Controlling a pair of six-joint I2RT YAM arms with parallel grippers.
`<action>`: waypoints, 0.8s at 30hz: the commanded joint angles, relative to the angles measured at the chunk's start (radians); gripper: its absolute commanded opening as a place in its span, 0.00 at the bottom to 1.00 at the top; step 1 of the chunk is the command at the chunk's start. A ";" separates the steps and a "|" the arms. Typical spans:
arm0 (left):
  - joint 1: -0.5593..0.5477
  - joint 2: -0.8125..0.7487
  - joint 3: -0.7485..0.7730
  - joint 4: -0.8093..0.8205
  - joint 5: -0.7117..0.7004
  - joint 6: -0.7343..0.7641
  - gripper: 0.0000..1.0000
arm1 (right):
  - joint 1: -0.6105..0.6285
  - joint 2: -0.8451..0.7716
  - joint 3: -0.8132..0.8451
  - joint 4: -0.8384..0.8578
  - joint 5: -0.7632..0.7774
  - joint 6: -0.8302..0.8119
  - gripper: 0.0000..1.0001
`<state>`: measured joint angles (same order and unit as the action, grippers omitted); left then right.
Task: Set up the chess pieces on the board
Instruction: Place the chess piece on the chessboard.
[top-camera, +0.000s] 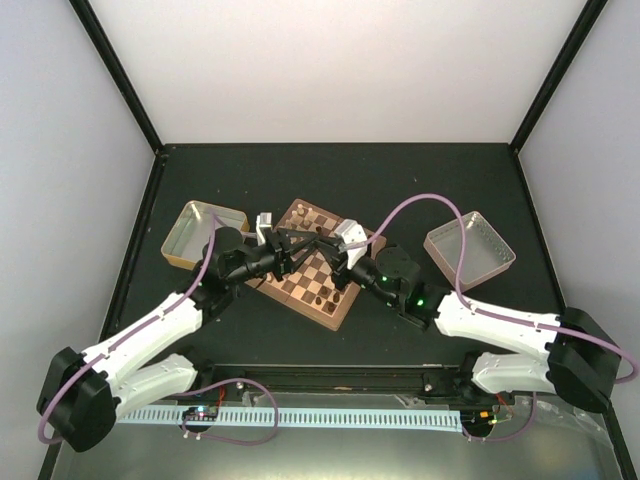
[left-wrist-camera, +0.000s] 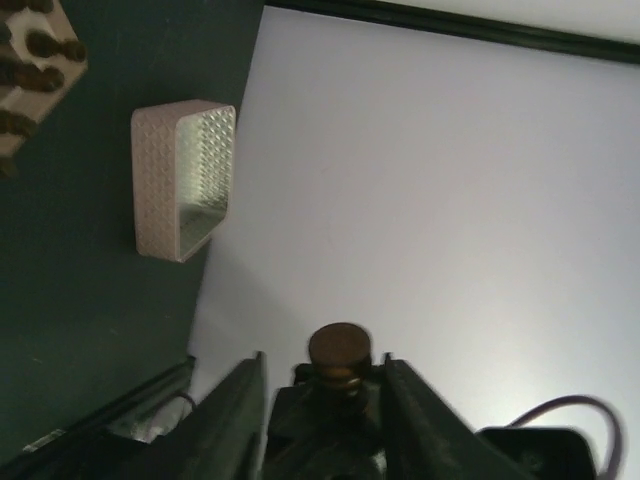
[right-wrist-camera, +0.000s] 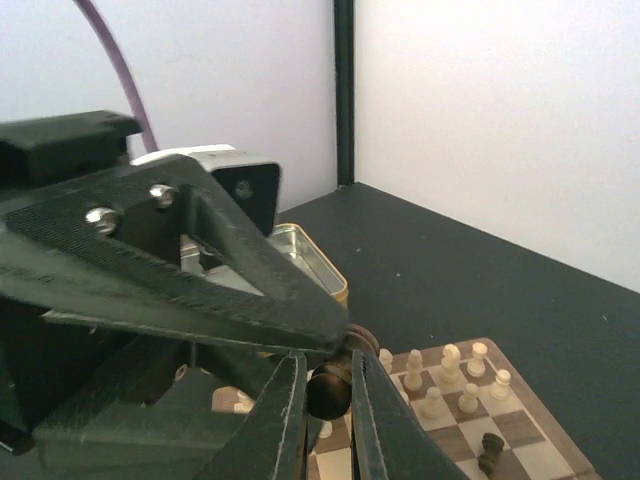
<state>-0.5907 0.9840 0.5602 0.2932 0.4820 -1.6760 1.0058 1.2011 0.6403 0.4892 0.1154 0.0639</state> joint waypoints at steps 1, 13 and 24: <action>-0.014 -0.048 0.055 -0.127 0.023 0.126 0.44 | -0.002 -0.042 0.059 -0.093 0.113 0.080 0.01; 0.002 -0.302 0.074 -0.498 -0.418 0.654 0.68 | -0.045 0.079 0.372 -0.866 0.046 0.263 0.01; 0.004 -0.487 0.171 -0.783 -0.552 1.163 0.79 | -0.064 0.442 0.640 -1.194 0.017 0.290 0.04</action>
<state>-0.5900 0.5156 0.6678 -0.3305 0.0059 -0.7437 0.9463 1.5661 1.2072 -0.5419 0.1387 0.3321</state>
